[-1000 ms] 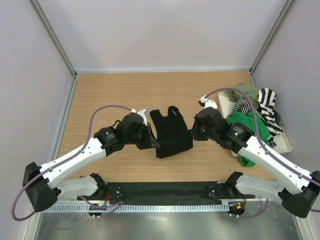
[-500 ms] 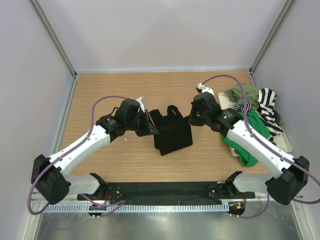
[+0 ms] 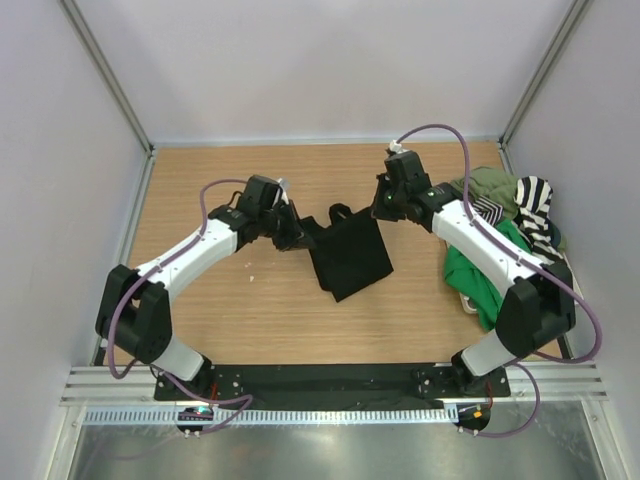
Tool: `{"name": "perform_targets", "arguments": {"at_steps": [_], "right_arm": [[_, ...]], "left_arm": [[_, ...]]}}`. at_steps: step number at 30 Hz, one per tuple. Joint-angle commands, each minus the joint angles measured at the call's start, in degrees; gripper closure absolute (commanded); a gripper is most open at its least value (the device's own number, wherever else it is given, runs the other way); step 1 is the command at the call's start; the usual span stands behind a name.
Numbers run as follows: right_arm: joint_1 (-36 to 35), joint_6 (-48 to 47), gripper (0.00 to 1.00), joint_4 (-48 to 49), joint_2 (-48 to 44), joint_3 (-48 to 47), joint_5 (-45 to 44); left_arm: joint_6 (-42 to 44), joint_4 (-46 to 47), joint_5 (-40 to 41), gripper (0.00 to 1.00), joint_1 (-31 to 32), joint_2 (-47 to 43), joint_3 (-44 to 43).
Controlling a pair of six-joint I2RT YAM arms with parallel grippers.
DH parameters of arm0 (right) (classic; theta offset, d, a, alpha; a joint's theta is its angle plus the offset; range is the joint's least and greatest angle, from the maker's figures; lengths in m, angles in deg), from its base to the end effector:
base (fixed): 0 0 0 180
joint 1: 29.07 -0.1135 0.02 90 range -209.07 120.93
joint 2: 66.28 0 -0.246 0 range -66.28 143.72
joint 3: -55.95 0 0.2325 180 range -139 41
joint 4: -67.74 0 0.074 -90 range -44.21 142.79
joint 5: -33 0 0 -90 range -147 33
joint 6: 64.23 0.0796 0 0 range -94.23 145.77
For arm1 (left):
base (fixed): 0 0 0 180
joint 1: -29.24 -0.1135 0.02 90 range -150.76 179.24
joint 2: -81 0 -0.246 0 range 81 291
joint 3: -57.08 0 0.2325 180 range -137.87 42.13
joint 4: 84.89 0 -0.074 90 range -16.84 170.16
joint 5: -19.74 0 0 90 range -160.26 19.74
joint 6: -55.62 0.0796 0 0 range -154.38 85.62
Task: Fold and stack the tank tops
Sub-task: Fold the tank top
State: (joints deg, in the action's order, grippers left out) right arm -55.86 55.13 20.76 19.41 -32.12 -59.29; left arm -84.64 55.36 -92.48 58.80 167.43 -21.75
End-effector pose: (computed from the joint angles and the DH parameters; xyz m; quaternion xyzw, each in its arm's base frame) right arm 0.3077 0.1518 0.2607 0.0284 0.9219 0.1653 0.3491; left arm 0.2767 -0.1916 0.2196 -0.0953 0.9118 -0.3666 0.1586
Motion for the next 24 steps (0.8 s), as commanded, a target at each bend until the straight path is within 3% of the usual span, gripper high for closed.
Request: {"name": "perform_targets", "arguments": {"at_steps": [1, 7, 15, 16, 17, 18, 19, 20, 22, 23, 24], "right_arm": [[0.85, -1.94, 0.99, 4.43, 2.63, -5.44, 1.41], [2.17, -2.47, 0.99, 9.17, 11.68, -11.15, 3.43], [5.16, -1.33, 0.98, 23.22, 34.23, -26.26, 10.37], [5.25, -0.98, 0.91, 23.85, 36.63, -30.81, 9.33], [5.6, 0.07, 0.75, 24.81, 39.0, -32.94, 9.32], [5.52, 0.43, 0.5, 25.87, 44.16, -35.14, 9.05], [5.6, 1.21, 0.45, 25.1, 46.13, -39.77, 7.83], [5.78, 2.09, 0.43, 24.22, 47.89, -41.73, 8.95], [5.78, 2.1, 0.43, 23.59, 46.61, -40.72, 10.37], [5.61, 1.84, 0.42, 24.99, 44.76, -38.0, 9.24], [5.69, 1.49, 0.33, 29.0, 42.65, -34.67, 9.31]], "left_arm": [[1.22, 3.79, -3.71, 1.0, -2.04, 2.23, -3.79], [0.78, 5.46, -5.9, 1.0, -6.35, 8.3, -8.01], [-5.28, 15.03, -8.54, 0.97, -15.75, 24.81, -16.27], [-6.16, 16.08, -8.46, 0.9, -16.72, 26.75, -19.24], [-6.69, 18.53, -8.46, 0.71, -18.12, 31.38, -21.27], [-6.69, 18.38, -8.28, 0.61, -18.66, 33.6, -23.64], [-6.61, 17.68, -7.76, 0.51, -19.19, 35.71, -28.45], [-6.61, 16.2, -8.1, 0.24, -19.89, 38.87, -30.41], [-5.47, 16.1, -8.81, 0.02, -19.81, 38.55, -31.66], [-4.51, 16.01, -7.68, 0.0, -19.28, 37.42, -30.96], [-2.06, 15.49, -5.75, 0.0, -19.1, 34.27, -29.83]]}}
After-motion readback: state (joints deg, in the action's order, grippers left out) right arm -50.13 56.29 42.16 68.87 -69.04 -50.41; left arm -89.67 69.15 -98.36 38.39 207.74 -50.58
